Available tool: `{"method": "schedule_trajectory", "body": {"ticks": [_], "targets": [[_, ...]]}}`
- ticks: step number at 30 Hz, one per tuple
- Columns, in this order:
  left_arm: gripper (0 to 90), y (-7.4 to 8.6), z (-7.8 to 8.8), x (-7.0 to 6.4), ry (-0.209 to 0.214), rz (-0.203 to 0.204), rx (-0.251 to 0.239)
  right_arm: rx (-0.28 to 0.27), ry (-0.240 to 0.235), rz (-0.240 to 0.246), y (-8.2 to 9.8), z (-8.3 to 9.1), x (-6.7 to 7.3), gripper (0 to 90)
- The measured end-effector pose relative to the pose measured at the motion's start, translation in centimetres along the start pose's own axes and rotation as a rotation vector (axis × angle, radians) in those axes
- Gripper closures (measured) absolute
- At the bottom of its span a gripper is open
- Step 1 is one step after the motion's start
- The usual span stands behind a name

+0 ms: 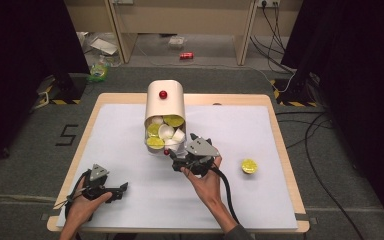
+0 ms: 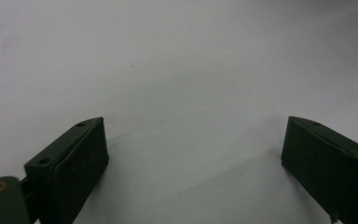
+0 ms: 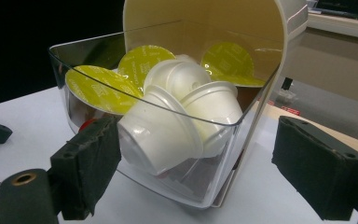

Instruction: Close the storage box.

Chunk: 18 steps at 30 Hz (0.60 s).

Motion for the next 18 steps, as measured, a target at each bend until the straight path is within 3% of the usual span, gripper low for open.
{"method": "schedule_trajectory", "body": {"ticks": [18], "targets": [[6.2,0.00,0.00,0.00,0.000,0.000,0.000,-0.004,0.016,-0.012,-0.23,-1.06,-0.58,15.5]]}}
Point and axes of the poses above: each handheld gripper's, and its own axes: z roughly backward along the jaws, y roughly out of its underside, x roughly to its left, the point moved 6 cm from there along -z, roughly forward along the jaws, and after that the axes turned 6 degrees about -x, right-handed, at the moved point
